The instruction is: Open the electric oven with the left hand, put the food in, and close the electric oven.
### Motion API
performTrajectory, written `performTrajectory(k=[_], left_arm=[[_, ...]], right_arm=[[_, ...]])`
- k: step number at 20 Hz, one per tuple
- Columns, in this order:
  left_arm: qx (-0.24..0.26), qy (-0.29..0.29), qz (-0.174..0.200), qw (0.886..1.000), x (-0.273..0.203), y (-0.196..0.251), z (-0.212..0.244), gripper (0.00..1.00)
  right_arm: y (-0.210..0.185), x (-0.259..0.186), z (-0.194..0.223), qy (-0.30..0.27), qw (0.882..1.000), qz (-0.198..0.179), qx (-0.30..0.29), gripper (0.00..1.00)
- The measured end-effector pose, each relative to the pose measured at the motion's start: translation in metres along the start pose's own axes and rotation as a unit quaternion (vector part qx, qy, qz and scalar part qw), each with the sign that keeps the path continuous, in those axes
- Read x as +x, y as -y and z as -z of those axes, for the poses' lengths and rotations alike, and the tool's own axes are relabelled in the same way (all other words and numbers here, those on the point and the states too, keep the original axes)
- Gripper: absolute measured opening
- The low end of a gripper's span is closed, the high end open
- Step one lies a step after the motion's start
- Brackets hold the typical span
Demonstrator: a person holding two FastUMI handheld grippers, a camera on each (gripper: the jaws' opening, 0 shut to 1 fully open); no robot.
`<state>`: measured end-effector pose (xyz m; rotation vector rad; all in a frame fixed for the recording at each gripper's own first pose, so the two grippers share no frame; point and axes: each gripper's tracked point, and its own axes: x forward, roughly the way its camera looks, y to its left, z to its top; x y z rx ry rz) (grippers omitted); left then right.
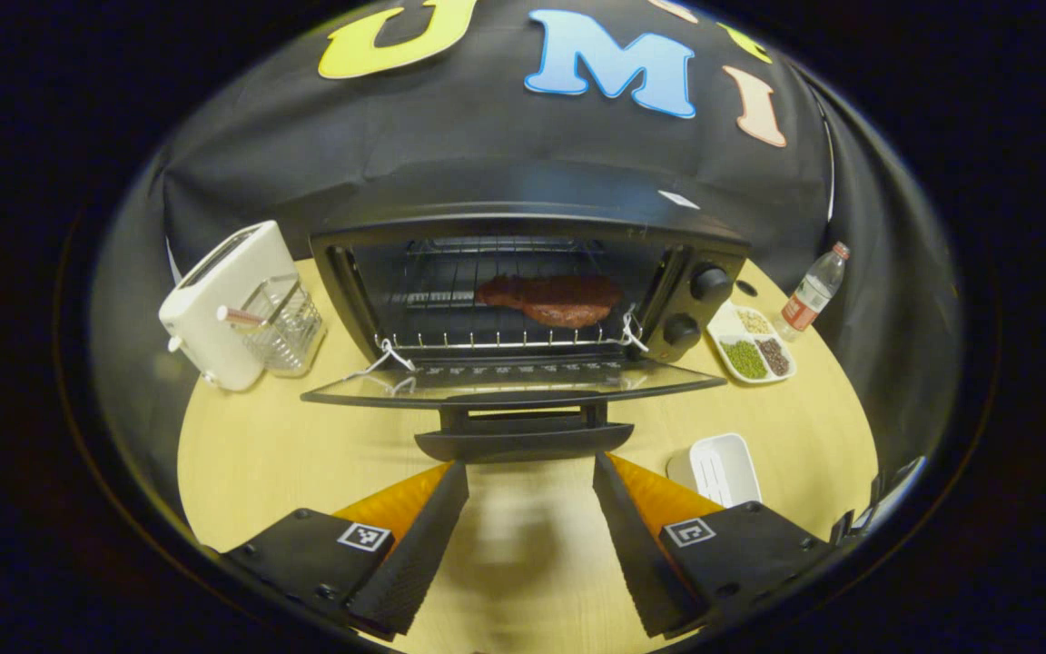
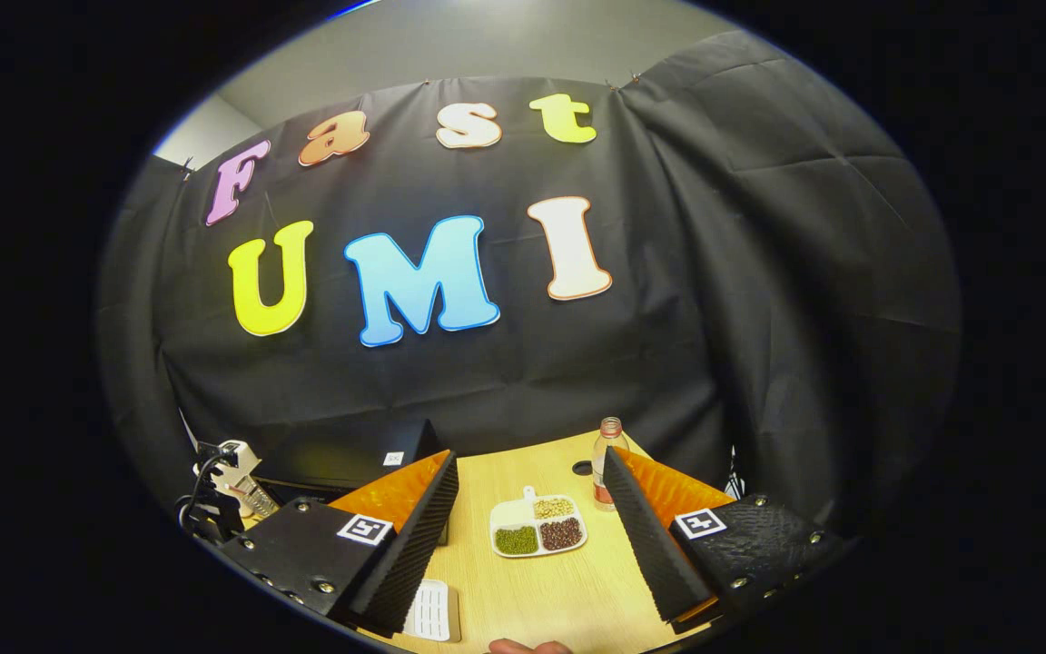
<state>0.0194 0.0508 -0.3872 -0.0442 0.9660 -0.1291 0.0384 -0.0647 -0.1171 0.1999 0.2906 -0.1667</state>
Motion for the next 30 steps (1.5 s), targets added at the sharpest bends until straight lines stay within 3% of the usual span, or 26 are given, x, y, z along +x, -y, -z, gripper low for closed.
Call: performTrajectory(k=[6, 8, 9, 12, 19, 20, 23, 24, 30], left_arm=[[-0.018, 0.008, 0.001, 1.0, 0.003, -0.002, -0.008, 0.96], [-0.01, 0.012, -0.002, 1.0, 0.005, -0.005, -0.011, 0.96], [-0.008, 0.015, -0.001, 1.0, 0.004, -0.003, -0.014, 0.92], [-0.006, 0.027, 0.0, 1.0, 0.005, -0.002, -0.027, 0.96], [-0.007, 0.053, -0.005, 0.999, 0.009, -0.006, -0.049, 0.96], [-0.007, 0.062, -0.006, 0.998, 0.008, -0.006, -0.053, 0.91], [-0.003, 0.098, -0.008, 0.995, 0.0, -0.007, -0.068, 0.91], [-0.004, 0.112, -0.008, 0.994, -0.003, -0.006, -0.074, 0.96], [-0.028, 0.199, -0.033, 0.979, -0.037, -0.008, -0.111, 0.94]], right_arm=[[0.003, 0.003, 0.0, 0.002, 1.0, 0.003, -0.004, 0.97], [0.006, 0.004, 0.001, -0.001, 1.0, 0.006, -0.001, 0.97], [0.007, 0.004, 0.002, -0.002, 1.0, 0.008, 0.001, 0.97], [0.009, 0.006, 0.003, -0.003, 1.0, 0.014, 0.003, 0.97], [0.009, 0.011, 0.004, -0.006, 1.0, 0.019, -0.002, 0.97], [0.008, 0.01, 0.004, -0.006, 1.0, 0.018, -0.005, 0.97], [0.001, 0.012, 0.003, -0.006, 1.0, 0.01, -0.011, 0.97], [-0.001, 0.013, 0.002, -0.005, 1.0, 0.004, -0.014, 0.97], [-0.024, 0.017, -0.022, 0.02, 0.998, -0.039, -0.05, 0.97]])
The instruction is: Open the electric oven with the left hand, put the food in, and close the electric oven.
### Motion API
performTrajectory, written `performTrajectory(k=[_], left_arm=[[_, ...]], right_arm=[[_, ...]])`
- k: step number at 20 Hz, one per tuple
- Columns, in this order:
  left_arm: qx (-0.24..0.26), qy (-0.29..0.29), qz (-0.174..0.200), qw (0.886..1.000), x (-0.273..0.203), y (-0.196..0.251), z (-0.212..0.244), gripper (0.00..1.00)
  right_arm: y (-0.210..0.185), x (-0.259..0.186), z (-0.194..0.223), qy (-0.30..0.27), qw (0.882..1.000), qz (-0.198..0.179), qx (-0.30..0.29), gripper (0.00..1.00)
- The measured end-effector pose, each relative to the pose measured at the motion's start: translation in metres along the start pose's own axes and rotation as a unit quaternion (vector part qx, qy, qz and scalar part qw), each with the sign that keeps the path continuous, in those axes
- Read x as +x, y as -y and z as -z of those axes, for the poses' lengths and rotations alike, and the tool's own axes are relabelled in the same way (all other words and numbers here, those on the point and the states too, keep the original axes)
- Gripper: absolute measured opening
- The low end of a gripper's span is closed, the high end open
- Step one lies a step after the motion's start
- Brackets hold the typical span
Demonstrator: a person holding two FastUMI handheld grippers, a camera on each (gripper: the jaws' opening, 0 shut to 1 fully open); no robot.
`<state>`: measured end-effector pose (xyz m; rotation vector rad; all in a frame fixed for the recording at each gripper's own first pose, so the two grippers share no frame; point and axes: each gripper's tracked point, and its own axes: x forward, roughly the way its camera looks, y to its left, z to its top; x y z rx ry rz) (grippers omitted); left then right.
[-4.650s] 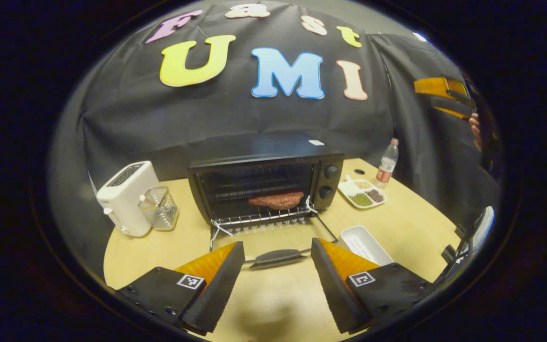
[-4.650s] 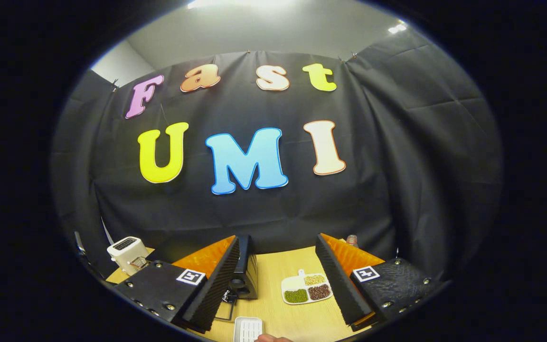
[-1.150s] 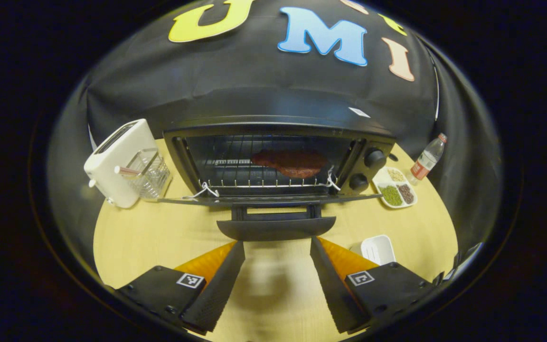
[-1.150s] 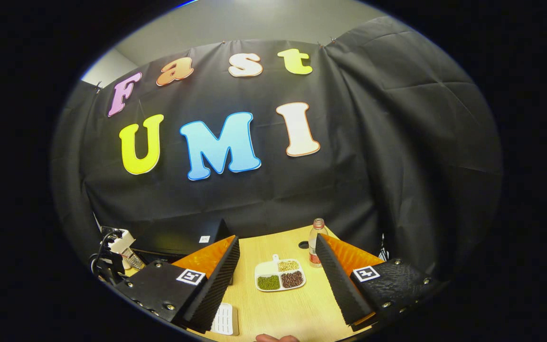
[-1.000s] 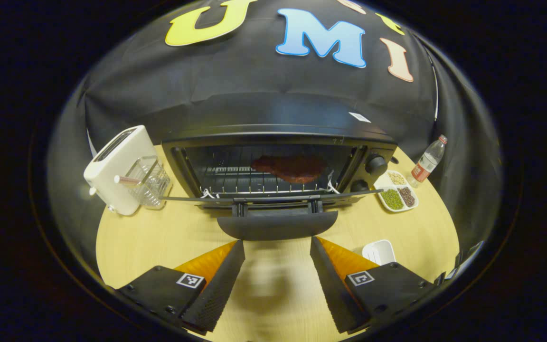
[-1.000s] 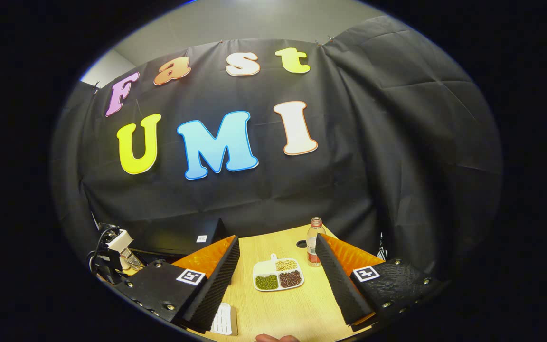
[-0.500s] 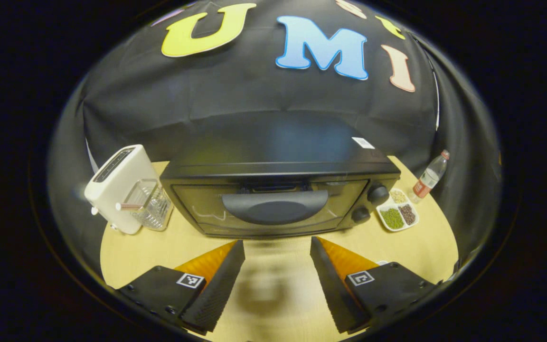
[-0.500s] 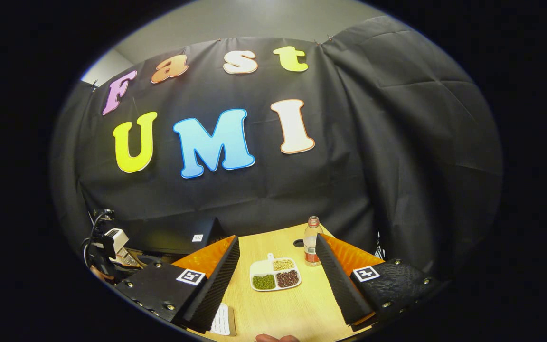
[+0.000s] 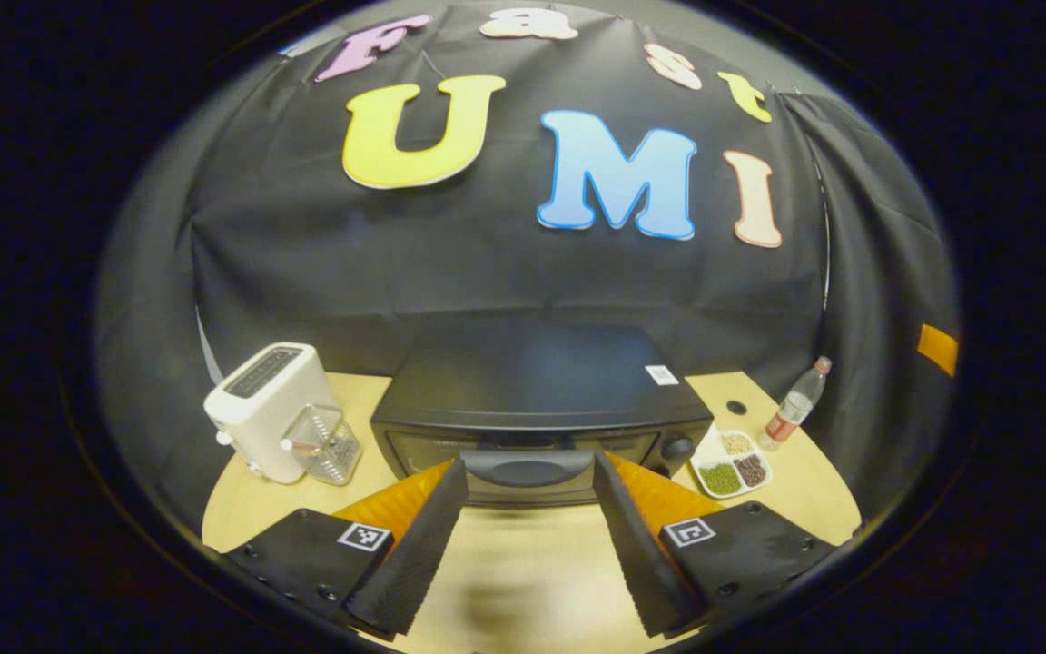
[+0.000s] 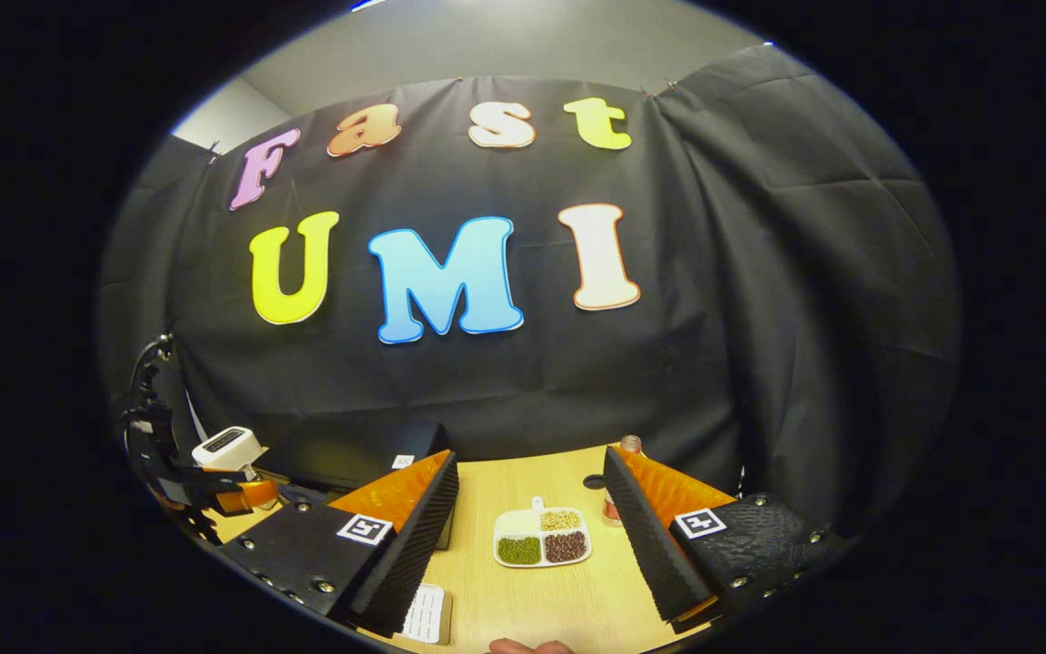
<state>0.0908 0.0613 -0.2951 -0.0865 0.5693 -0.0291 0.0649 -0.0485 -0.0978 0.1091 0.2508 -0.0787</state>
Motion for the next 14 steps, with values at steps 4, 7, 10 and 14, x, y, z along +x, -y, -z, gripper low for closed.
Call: performTrajectory(k=[4, 7, 10, 14], left_arm=[[-0.019, 0.07, -0.02, 0.997, -0.017, -0.002, -0.036, 0.94], [0.002, 0.152, -0.05, 0.987, -0.034, -0.01, -0.074, 0.94], [0.008, 0.185, -0.052, 0.981, -0.051, -0.005, -0.093, 0.96], [0.014, 0.211, -0.044, 0.976, -0.072, 0.007, -0.112, 0.9]], right_arm=[[-0.016, 0.0, -0.027, 0.032, 0.999, -0.028, -0.024, 0.97], [-0.03, -0.006, -0.052, 0.066, 0.997, -0.043, -0.028, 0.97], [-0.048, -0.007, -0.059, 0.074, 0.994, -0.074, -0.019, 0.97], [-0.059, -0.012, -0.055, 0.063, 0.994, -0.092, -0.011, 0.97]])
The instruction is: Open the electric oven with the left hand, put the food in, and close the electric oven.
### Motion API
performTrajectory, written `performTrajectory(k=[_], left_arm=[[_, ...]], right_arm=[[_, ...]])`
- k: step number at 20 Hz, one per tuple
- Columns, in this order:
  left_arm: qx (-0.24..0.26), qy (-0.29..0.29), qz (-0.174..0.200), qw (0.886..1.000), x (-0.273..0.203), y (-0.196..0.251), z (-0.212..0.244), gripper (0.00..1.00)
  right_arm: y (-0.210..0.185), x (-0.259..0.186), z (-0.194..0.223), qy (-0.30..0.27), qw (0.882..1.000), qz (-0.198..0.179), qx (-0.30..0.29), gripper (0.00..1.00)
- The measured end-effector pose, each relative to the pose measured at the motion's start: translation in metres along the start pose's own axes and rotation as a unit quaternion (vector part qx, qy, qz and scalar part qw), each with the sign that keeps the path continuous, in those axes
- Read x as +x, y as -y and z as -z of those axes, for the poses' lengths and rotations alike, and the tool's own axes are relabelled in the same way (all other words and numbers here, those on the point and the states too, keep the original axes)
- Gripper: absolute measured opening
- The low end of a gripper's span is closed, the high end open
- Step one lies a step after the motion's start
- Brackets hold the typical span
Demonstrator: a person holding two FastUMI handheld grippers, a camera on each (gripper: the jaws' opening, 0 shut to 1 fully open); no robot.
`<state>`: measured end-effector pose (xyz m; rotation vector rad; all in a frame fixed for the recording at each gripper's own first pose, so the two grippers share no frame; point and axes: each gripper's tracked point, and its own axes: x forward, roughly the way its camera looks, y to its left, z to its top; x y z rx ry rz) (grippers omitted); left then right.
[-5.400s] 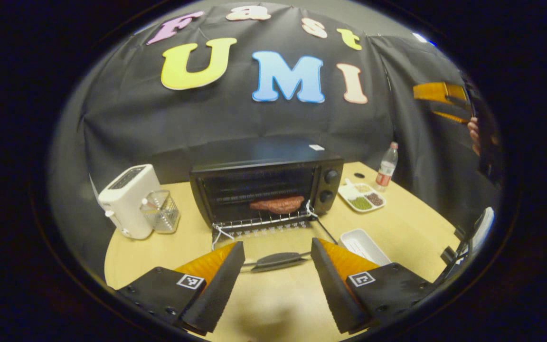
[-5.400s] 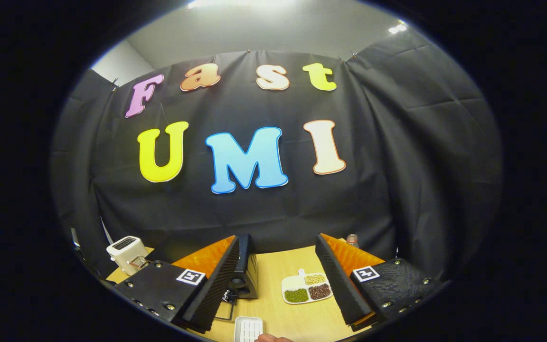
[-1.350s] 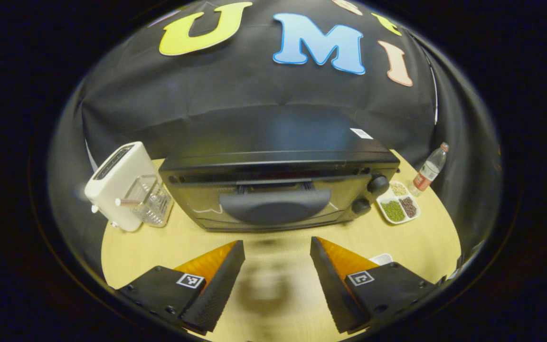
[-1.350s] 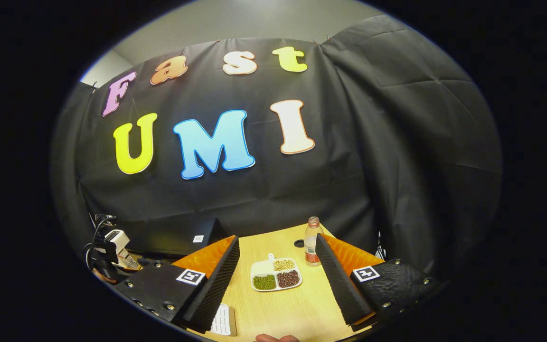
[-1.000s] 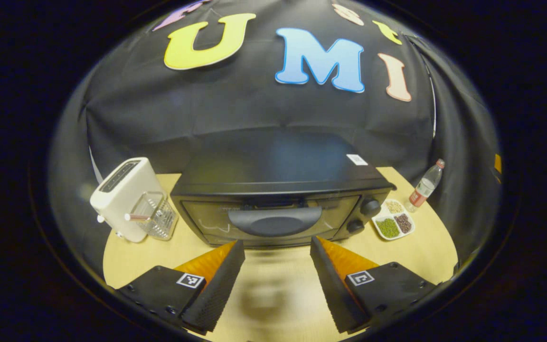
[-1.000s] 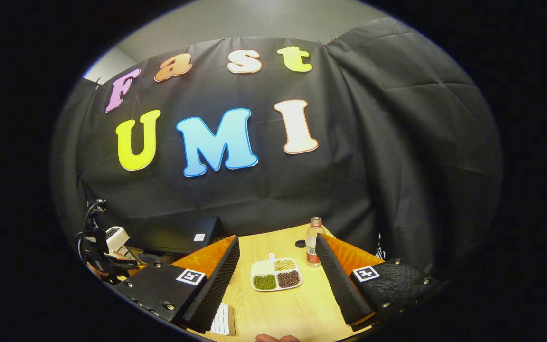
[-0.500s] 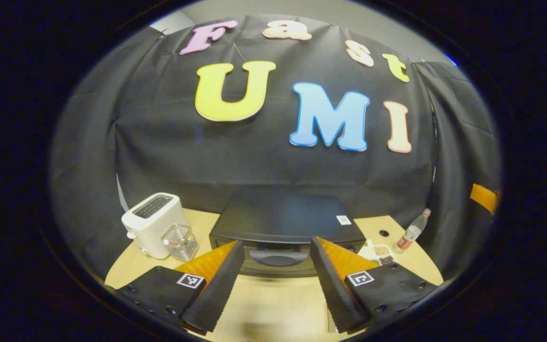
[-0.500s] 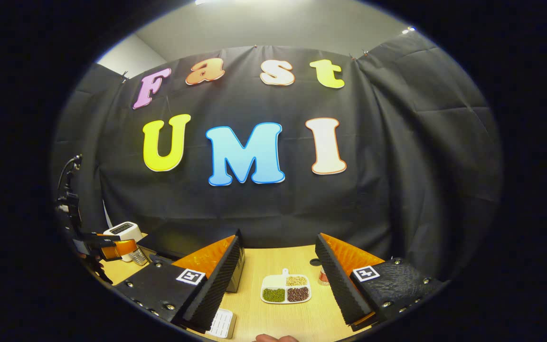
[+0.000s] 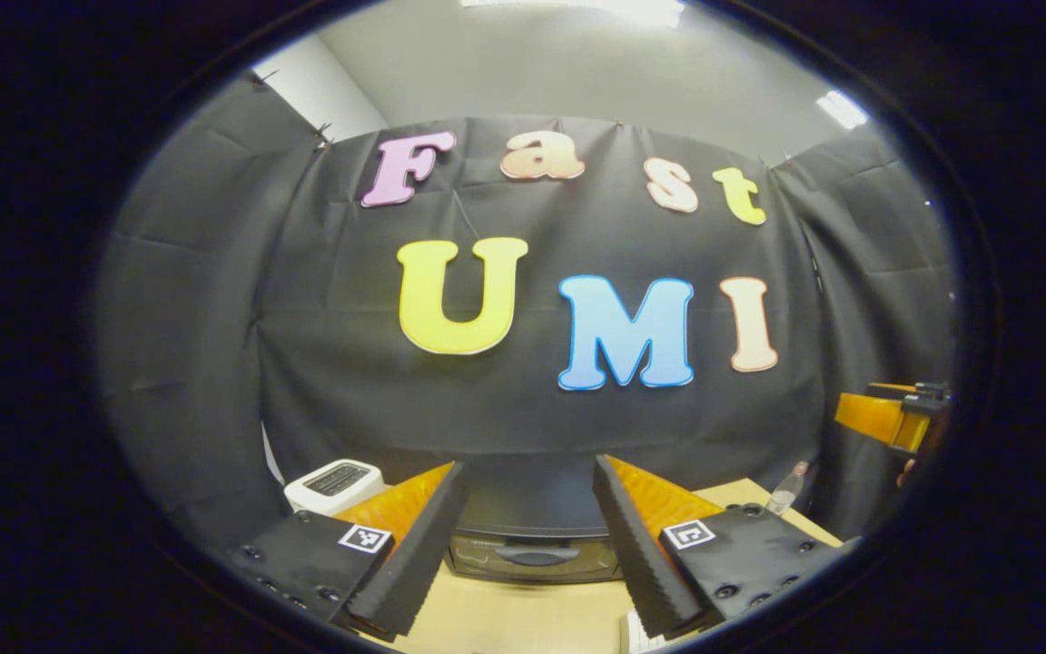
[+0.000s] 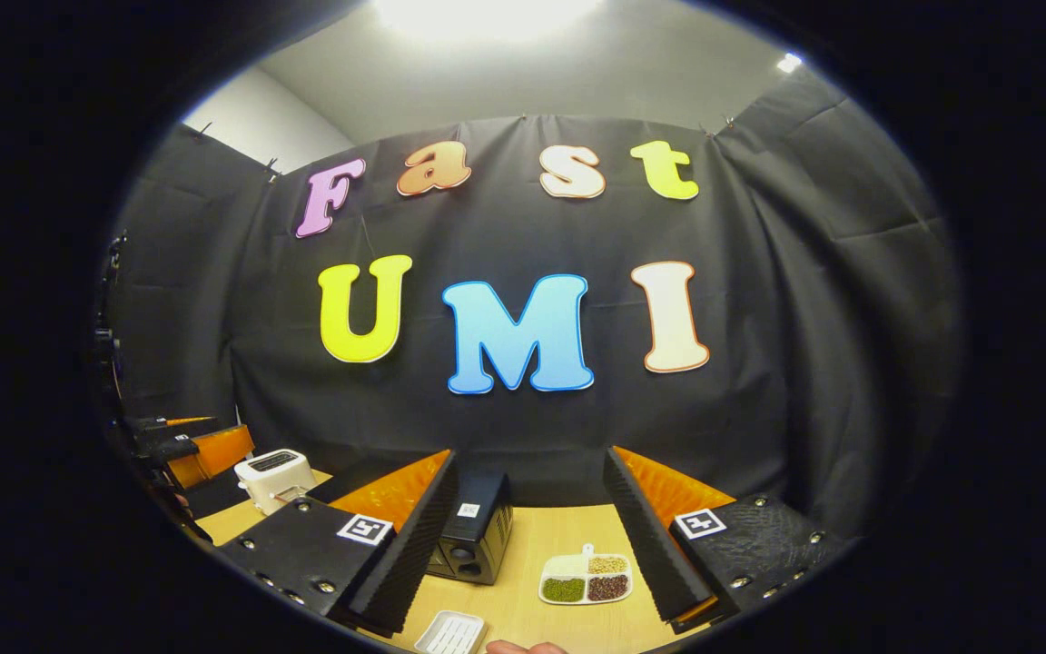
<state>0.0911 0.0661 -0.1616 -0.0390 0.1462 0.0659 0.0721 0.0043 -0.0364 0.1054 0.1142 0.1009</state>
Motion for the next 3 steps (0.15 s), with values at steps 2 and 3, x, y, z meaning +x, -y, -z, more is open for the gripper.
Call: performTrajectory(k=[2, 3], left_arm=[[0.002, 0.016, 0.009, 1.0, -0.0029, 0.0047, -0.0112, 0.94], [0.002, 0.021, 0.015, 1.0, -0.0041, 0.0061, -0.0152, 0.96]], right_arm=[[-0.0054, -0.0036, -0.0037, 0.002, 1.0, -0.002, 0.0, 0.97], [-0.0073, -0.0055, -0.0055, 0.003, 1.0, 0.003, -0.001, 0.97]])
